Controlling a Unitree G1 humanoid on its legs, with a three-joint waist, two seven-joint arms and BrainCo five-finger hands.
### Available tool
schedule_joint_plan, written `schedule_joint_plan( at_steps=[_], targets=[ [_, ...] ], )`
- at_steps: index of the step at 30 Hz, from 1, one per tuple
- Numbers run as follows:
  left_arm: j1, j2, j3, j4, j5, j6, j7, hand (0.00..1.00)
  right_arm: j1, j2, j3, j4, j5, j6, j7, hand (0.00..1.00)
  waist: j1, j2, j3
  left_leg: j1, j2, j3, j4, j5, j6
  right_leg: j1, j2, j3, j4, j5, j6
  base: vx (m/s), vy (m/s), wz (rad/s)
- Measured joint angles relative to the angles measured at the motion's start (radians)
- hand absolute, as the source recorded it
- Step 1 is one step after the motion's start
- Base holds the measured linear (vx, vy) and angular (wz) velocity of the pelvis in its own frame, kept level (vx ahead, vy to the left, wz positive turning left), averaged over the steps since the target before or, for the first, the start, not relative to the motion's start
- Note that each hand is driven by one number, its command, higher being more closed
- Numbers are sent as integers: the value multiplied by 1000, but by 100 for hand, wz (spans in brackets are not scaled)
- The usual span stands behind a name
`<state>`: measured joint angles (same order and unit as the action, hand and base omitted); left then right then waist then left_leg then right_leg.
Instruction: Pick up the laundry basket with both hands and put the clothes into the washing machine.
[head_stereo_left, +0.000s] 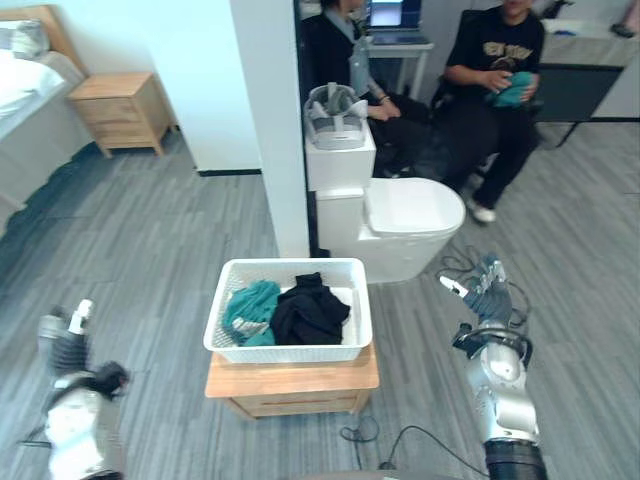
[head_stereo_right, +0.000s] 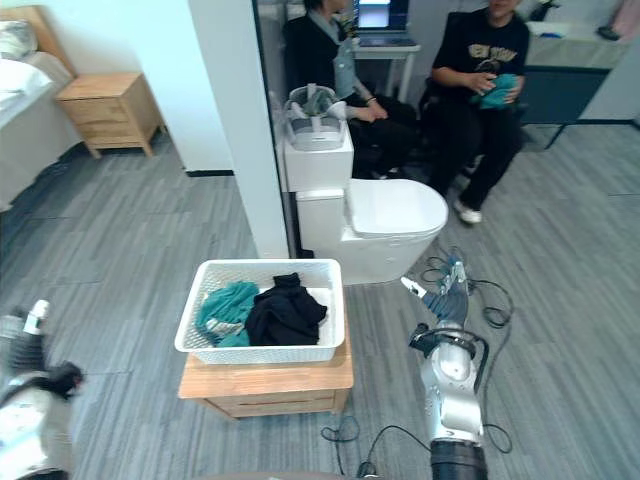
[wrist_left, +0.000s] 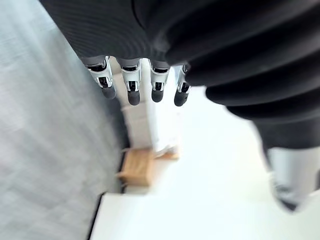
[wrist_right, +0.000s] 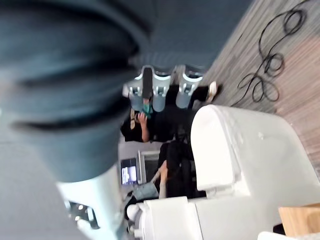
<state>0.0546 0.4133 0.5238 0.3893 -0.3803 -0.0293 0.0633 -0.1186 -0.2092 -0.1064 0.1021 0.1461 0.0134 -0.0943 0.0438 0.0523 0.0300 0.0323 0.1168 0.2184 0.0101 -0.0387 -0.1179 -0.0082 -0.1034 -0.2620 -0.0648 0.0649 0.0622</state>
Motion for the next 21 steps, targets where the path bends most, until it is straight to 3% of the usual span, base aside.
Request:
schedule_joint_plan(
  at_steps=[4, 10, 13, 21],
  targets=[
    [-188, 135, -107, 163, 20, 11, -23, 0, -96, -52, 33, 5, 12, 8, 24, 0, -6, -43, 64, -63, 14, -8, 1, 28, 7, -61, 18, 3, -6, 30, -24, -121, -50, -5],
    [-494, 325, -215, 569, 85, 22, -40, 0, -255, -123, 123, 175, 63, 13, 22, 0, -4, -45, 188, -124, 18, 8, -7, 65, 14, -143, 26, 35, -5, 76, -41, -158, -34, -13],
    [-606, 385, -244, 676, 139, 25, -40, 0, -364, -123, 136, 256, 84, 14, 2, 0, 0, -47, 252, -152, 23, 22, -12, 87, 11, -182, 33, 49, -5, 98, -54, -119, -44, -14],
    [-796, 443, -248, 803, 241, 43, -42, 0, -534, -122, 133, 439, 100, 12, -54, 0, 1, -43, 338, -204, 25, 49, -14, 112, 9, -251, 39, 77, -4, 127, -67, -25, 4, -11]
  ],
)
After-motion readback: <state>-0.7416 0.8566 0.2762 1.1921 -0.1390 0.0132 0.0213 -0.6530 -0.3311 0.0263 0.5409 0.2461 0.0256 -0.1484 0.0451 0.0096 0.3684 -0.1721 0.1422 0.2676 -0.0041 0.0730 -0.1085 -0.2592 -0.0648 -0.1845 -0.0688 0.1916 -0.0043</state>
